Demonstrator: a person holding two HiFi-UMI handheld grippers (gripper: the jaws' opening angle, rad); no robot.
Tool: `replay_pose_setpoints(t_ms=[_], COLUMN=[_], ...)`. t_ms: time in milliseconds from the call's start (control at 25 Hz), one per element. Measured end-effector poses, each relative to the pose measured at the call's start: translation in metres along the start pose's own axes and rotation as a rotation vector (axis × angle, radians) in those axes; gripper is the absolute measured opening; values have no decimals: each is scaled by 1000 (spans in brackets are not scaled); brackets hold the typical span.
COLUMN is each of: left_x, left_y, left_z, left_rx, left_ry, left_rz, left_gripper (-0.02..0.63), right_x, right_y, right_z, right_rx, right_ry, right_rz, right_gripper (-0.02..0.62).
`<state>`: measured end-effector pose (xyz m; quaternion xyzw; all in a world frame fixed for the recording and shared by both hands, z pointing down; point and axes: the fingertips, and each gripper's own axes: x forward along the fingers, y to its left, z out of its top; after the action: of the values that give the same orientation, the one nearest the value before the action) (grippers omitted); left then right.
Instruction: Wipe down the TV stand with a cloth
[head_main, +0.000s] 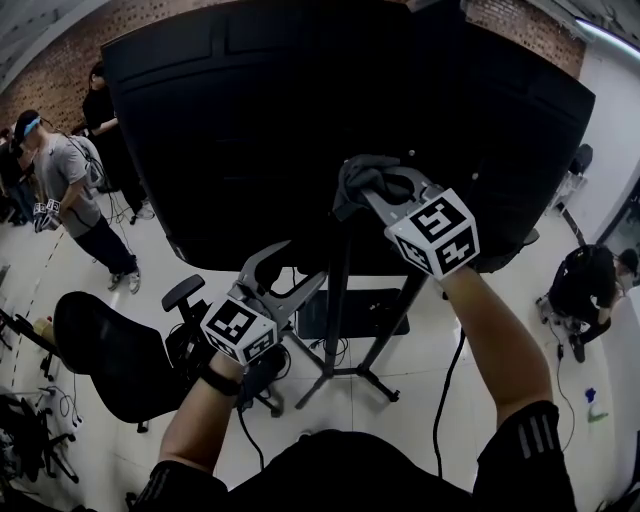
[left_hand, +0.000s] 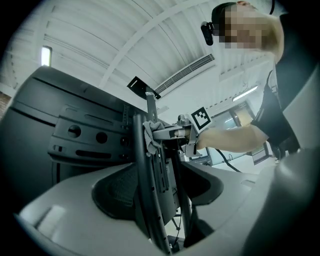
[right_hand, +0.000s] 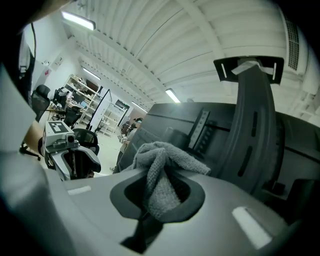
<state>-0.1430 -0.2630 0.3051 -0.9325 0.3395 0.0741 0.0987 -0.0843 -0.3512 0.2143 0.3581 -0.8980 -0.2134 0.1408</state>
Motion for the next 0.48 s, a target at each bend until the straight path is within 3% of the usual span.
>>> replay_pose_setpoints(t_ms=[480], left_x=[-3], left_y=[-17], left_z=[-55], left_rx=[-71], left_ry=[73], left_rz=[-16], left_gripper=[287], right_x=[10], right_y=[54], right_z=[-106], right_rx=[147], right_ry=[118], right_rz=[62], right_gripper=[32])
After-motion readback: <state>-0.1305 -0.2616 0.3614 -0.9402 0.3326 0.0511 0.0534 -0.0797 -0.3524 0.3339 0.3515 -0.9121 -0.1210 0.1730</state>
